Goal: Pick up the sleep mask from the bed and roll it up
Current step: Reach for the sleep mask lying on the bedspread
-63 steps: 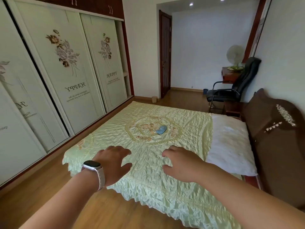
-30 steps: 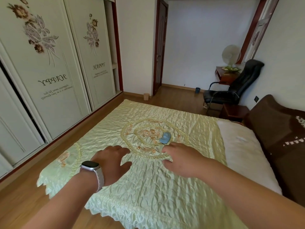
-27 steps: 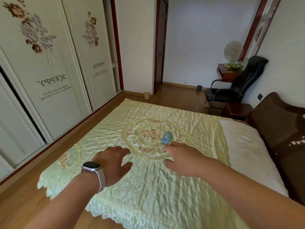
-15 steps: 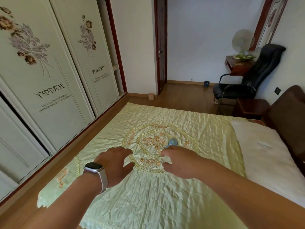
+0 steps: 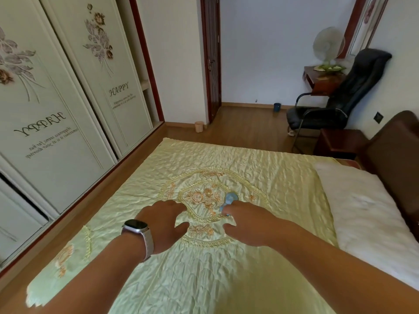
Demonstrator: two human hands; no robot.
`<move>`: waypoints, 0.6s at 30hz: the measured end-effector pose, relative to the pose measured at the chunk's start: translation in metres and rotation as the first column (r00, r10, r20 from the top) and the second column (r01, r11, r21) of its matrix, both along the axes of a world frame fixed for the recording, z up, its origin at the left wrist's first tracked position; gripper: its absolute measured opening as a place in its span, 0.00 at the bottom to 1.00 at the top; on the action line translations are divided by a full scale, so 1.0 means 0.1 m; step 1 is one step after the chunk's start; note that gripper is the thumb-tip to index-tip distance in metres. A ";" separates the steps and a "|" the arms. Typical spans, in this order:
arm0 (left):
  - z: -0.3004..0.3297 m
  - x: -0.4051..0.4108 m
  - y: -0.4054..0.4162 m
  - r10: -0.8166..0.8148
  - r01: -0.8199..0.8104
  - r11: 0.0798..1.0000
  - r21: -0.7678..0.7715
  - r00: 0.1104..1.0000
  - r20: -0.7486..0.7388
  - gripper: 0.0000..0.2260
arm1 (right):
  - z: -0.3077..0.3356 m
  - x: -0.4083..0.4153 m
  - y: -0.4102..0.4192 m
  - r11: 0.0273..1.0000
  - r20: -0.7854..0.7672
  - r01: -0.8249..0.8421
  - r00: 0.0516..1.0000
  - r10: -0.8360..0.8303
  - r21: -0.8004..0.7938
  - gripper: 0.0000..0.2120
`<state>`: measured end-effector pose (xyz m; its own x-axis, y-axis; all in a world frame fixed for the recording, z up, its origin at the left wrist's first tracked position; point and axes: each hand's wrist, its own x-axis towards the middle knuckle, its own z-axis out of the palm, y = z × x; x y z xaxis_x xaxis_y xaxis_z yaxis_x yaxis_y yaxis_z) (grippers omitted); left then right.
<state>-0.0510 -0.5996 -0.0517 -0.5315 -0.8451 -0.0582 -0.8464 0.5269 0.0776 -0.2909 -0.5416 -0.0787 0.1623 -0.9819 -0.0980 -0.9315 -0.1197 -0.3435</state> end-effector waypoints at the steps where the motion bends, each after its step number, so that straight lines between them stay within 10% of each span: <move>1: -0.05 -0.01 -0.09 -0.010 0.010 1.000 0.014 1.000 0.011 0.22 | -0.04 0.00 -0.04 1.000 0.001 -0.003 1.000 0.003 0.012 0.22; 18: -0.88 0.05 -2.35 -0.230 0.222 0.943 0.247 0.973 0.001 0.23 | -0.45 0.25 -1.55 0.954 -0.125 0.278 0.957 -0.263 0.114 0.21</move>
<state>-0.0456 -0.8345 -0.1399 -0.7018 -0.6610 -0.2657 -0.7110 0.6729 0.2040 -0.2655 -0.6963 -0.1241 -0.1261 -0.9653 -0.2285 -0.9550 0.1805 -0.2355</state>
